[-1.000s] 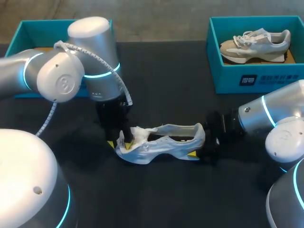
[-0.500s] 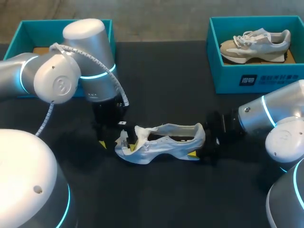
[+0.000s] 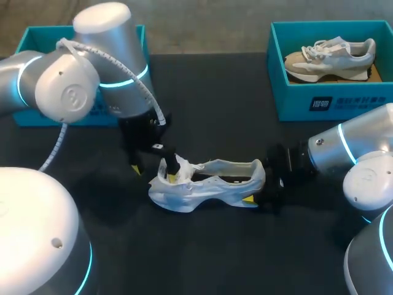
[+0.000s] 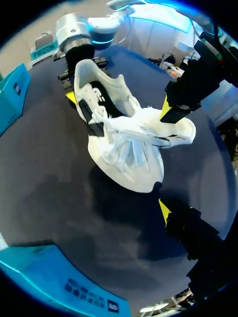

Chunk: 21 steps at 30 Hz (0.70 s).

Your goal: Take the shoe out of the shoebox, open the shoe tongue, remove and reinsert the insole, then place the shoe into the shoebox

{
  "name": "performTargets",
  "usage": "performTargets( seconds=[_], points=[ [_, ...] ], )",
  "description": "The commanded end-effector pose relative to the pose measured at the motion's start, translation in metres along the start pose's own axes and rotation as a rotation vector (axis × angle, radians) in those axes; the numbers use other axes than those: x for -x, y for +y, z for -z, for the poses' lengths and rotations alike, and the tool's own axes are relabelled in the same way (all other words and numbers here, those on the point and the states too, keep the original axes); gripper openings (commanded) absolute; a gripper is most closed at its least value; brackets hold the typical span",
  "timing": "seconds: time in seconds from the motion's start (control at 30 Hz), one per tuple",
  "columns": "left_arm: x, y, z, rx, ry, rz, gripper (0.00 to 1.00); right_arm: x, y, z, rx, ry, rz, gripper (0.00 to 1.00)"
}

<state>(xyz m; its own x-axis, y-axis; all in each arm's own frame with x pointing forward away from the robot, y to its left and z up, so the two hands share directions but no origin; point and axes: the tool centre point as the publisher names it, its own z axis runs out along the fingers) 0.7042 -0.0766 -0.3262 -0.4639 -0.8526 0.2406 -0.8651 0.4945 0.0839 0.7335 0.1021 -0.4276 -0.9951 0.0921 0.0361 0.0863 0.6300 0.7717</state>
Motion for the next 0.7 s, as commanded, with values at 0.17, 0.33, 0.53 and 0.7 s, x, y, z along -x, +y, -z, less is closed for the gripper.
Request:
performTargets(
  seconds=[0.17,0.33,0.53,0.7],
  points=[
    [-0.006,-0.014,0.029,0.062,-0.079,-0.292,1.0,-0.001,-0.001,-0.004,-0.005,-0.001,-0.001,0.0],
    [-0.01,-0.024,0.038,0.161,-0.145,-0.57,1.0,-0.001,-0.001,-0.004,-0.005,-0.001,-0.001,0.0],
    [-0.023,-0.026,0.051,0.245,-0.169,-0.91,1.0,-0.001,-0.001,-0.004,-0.005,-0.001,-0.001,0.0],
    [-0.032,-0.032,0.067,0.246,-0.122,-1.104,1.0,-0.001,-0.001,-0.004,-0.005,-0.001,-0.001,0.0]
  ],
)
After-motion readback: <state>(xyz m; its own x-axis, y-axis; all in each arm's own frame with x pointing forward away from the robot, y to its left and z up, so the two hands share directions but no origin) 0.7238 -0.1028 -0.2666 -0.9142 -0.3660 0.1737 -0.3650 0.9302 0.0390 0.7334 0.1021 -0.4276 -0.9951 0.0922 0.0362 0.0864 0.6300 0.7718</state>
